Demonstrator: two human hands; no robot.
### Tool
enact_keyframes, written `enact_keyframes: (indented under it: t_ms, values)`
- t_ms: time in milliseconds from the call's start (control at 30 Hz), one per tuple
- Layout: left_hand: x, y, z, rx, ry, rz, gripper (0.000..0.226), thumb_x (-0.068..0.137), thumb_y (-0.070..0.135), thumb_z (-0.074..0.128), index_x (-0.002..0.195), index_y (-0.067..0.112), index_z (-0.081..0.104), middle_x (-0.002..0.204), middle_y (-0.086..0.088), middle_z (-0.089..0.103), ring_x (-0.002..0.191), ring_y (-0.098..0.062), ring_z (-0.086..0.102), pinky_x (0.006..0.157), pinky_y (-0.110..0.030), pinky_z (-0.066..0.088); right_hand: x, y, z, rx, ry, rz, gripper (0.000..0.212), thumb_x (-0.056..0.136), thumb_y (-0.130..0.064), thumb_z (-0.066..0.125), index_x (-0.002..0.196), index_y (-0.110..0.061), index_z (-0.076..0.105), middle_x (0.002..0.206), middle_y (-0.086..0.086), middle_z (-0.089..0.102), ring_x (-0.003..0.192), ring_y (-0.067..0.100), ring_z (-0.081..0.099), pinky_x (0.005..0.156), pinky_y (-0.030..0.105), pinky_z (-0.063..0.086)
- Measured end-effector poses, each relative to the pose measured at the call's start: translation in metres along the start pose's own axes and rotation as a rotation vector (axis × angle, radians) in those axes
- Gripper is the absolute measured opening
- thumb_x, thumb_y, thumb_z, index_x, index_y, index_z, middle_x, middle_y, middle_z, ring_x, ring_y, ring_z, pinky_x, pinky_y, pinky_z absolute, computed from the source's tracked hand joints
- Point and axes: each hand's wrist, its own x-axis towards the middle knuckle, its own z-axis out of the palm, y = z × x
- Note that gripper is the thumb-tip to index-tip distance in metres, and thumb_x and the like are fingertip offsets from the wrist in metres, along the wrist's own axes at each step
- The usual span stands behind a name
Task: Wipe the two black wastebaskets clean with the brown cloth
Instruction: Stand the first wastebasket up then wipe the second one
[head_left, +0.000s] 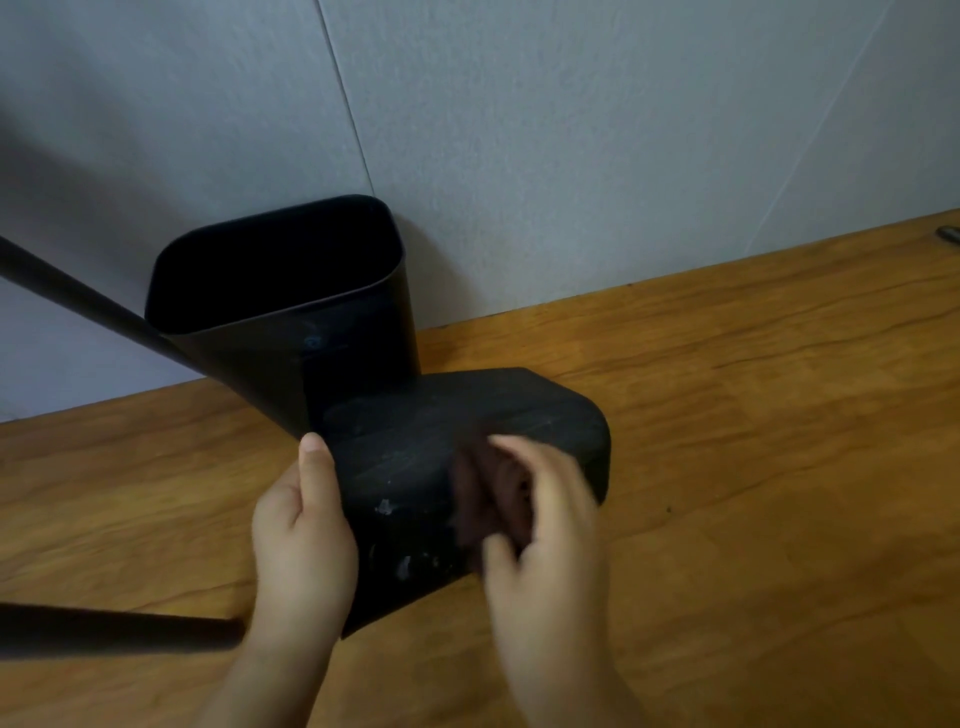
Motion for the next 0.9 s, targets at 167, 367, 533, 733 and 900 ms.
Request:
enact_keyframes:
  t_ms: [167, 367, 533, 733, 900]
  values:
    - [0.015, -0.01, -0.002, 0.026, -0.029, 0.007, 0.058, 0.093, 0.059, 0.036, 0.075, 0.007, 0.053, 0.07, -0.016, 0.051, 0.061, -0.03, 0.048, 0.058, -0.036, 0.04, -0.009, -0.02, 0.008, -0.074, -0.26, -0.189, 0.068, 0.074, -0.017, 0.062, 0.128, -0.05, 0.038, 0.133, -0.029, 0.039, 0.126, -0.007, 0.03, 0.101, 0.016, 0.03]
    - [0.001, -0.016, -0.008, -0.241, -0.356, -0.083, 0.051, 0.084, 0.05, 0.045, 0.087, 0.009, 0.075, 0.089, -0.009, 0.075, 0.087, -0.021, 0.072, 0.08, -0.035, 0.051, 0.003, -0.016, 0.005, -0.001, -0.153, -0.182, 0.065, 0.073, -0.014, 0.06, 0.127, -0.046, 0.046, 0.128, -0.029, 0.044, 0.125, -0.003, 0.038, 0.101, 0.018, 0.037]
    - [-0.004, -0.033, -0.004, 0.098, -0.274, 0.269, 0.05, 0.092, 0.045, 0.036, 0.079, 0.005, 0.062, 0.071, -0.01, 0.064, 0.063, -0.022, 0.059, 0.055, -0.028, 0.047, 0.004, -0.008, 0.007, 0.083, -0.09, -0.141, 0.058, 0.076, -0.014, 0.061, 0.127, -0.04, 0.05, 0.126, -0.026, 0.049, 0.124, 0.001, 0.045, 0.105, 0.025, 0.041]
    - [-0.004, -0.031, 0.004, 0.155, -0.183, 0.425, 0.052, 0.096, 0.044, 0.032, 0.07, 0.007, 0.058, 0.068, -0.011, 0.06, 0.055, -0.02, 0.057, 0.05, -0.028, 0.046, 0.026, -0.017, 0.002, 0.048, 0.018, -0.131, 0.051, 0.076, -0.019, 0.055, 0.127, -0.03, 0.055, 0.123, -0.019, 0.054, 0.121, 0.001, 0.048, 0.105, 0.029, 0.043]
    - [0.002, -0.023, 0.002, 0.054, -0.177, 0.401, 0.065, 0.098, 0.047, 0.026, 0.072, -0.003, 0.059, 0.063, -0.02, 0.06, 0.06, -0.033, 0.058, 0.055, -0.036, 0.048, 0.012, -0.028, 0.0, -0.031, -0.201, -0.292, 0.059, 0.072, -0.016, 0.054, 0.126, -0.039, 0.049, 0.128, -0.025, 0.048, 0.122, -0.001, 0.042, 0.103, 0.021, 0.037]
